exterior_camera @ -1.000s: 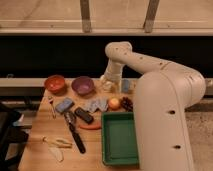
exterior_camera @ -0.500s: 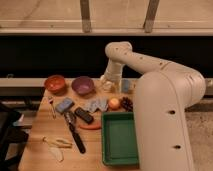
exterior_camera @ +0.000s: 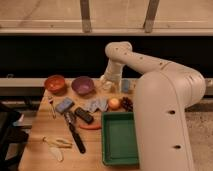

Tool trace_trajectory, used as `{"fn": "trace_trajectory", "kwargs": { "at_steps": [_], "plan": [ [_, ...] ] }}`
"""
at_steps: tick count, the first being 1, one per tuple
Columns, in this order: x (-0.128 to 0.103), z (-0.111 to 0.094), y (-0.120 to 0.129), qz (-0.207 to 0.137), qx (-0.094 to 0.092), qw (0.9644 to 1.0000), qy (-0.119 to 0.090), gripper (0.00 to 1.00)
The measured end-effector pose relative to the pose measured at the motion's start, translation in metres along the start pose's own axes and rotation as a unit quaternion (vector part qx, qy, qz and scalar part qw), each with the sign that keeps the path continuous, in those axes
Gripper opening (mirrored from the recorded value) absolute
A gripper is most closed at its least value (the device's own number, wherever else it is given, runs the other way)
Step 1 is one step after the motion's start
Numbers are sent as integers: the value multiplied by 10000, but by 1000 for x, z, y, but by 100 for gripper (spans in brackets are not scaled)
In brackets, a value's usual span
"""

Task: Wipe table surface with brush

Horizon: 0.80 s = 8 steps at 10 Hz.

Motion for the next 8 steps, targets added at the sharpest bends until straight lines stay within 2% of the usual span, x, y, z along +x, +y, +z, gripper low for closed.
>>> {"fn": "trace_trajectory", "kwargs": {
  "at_steps": [3, 5, 7, 8],
  "plan": [
    [7, -7, 5, -138, -23, 9999, -81, 74],
    [18, -16, 15, -340, -67, 9992, -212, 74],
    [38, -28, 30, -652, -93, 9970, -399, 74],
    [55, -30, 45, -926, -94, 9946, -462, 74]
  ]
}}
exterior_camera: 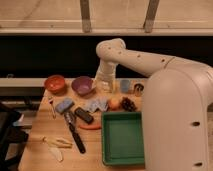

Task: Wipe table surface with brush

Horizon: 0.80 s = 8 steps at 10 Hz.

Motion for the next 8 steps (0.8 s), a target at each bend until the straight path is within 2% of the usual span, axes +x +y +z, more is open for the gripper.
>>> {"fn": "trace_trajectory", "kwargs": {
  "at_steps": [2, 4, 5, 6, 7, 8],
  "plan": [
    [28, 7, 41, -639, 40, 9979, -39, 74],
    [56, 16, 70, -1254, 156, 9920, -43, 74],
    [73, 22, 86, -1720, 212, 9849, -1, 74],
    [90, 26, 100, -2094, 193, 9776, 67, 74],
    [91, 27, 99, -2153, 223, 9763, 59, 74],
    [90, 27, 97, -2138, 227, 9766, 51, 74]
  ]
}}
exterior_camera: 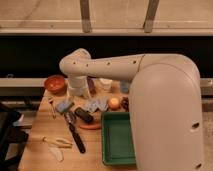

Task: Wipe table surface with brush

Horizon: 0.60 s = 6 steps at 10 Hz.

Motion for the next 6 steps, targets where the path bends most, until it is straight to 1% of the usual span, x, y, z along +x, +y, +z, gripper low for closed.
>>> {"fn": "trace_trajectory", "kwargs": {
  "at_steps": [3, 4, 5, 6],
  "plan": [
    [0, 1, 5, -22, -60, 10000, 27, 74],
    [2, 9, 9, -38, -77, 9999, 115, 74],
    [6, 23, 24, -105, -154, 9996, 225, 74],
    [10, 31, 36, -147, -228, 9992, 300, 74]
  ]
}}
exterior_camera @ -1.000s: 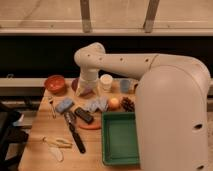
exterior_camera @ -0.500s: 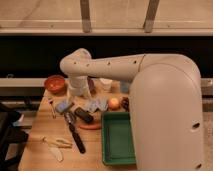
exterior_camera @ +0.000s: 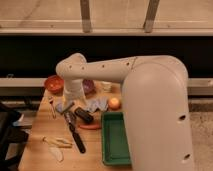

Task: Wipe table surface with brush

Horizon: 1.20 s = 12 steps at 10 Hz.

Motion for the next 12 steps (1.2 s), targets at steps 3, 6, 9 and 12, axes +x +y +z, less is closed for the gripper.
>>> {"fn": "trace_trajectory", "kwargs": {
  "at_steps": [3, 6, 9, 12],
  "plan": [
    [8, 23, 16, -28, -193, 9995, 260, 74],
    [22, 37, 34, -96, -243, 9985, 482, 74],
    [31, 53, 38, -41, -397, 9969, 672, 74],
    [41, 78, 36, 55, -534, 9944, 913, 74]
  ]
}}
